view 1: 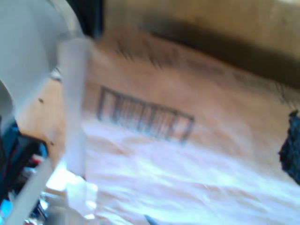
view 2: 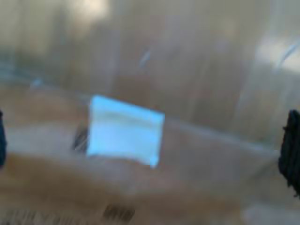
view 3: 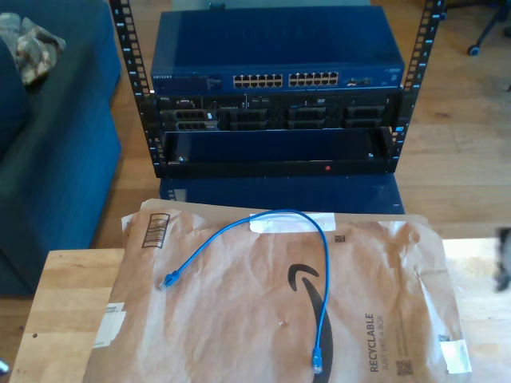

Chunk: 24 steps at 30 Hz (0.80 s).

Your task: Grab the cable and plug it in

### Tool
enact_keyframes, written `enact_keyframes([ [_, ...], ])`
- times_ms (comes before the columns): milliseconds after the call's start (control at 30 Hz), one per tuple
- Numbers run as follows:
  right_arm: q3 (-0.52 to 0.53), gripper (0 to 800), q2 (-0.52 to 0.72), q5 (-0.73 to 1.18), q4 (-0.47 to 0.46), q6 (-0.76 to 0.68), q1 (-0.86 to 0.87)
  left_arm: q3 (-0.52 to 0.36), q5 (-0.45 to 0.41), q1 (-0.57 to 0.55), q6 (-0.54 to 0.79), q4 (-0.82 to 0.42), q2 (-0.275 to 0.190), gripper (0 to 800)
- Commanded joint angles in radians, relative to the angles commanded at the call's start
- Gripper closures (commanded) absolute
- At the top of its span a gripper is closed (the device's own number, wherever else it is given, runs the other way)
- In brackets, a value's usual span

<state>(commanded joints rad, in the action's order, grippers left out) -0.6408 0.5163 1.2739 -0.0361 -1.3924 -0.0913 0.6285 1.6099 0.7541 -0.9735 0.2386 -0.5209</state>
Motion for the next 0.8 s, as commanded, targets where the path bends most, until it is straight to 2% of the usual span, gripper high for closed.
enact_keyframes([
  [133, -0.147, 3, -0.166, -0.002, 0.002, -0.124, -0.203, 0.0, -0.002, -0.023, -0.02, 0.068, 0.005, 0],
  [300, -0.308, 3, -0.37, -0.034, 0.003, -0.187, -0.382, 0.015, -0.011, -0.026, -0.055, 0.069, 0.063, 0],
  [400, -0.39, 3, -0.48, -0.083, 0.003, -0.21, -0.47, 0.015, -0.012, -0.029, -0.064, 0.069, 0.078, 0],
  [600, -0.597, 3, -0.704, -0.103, 0.051, -0.215, -0.562, 0.012, -0.012, -0.029, -0.077, 0.071, 0.083, 0],
  [800, -0.735, 3, -0.83, -0.101, 0.052, -0.212, -0.591, 0.012, -0.012, -0.029, -0.08, 0.071, 0.083, 0],
])
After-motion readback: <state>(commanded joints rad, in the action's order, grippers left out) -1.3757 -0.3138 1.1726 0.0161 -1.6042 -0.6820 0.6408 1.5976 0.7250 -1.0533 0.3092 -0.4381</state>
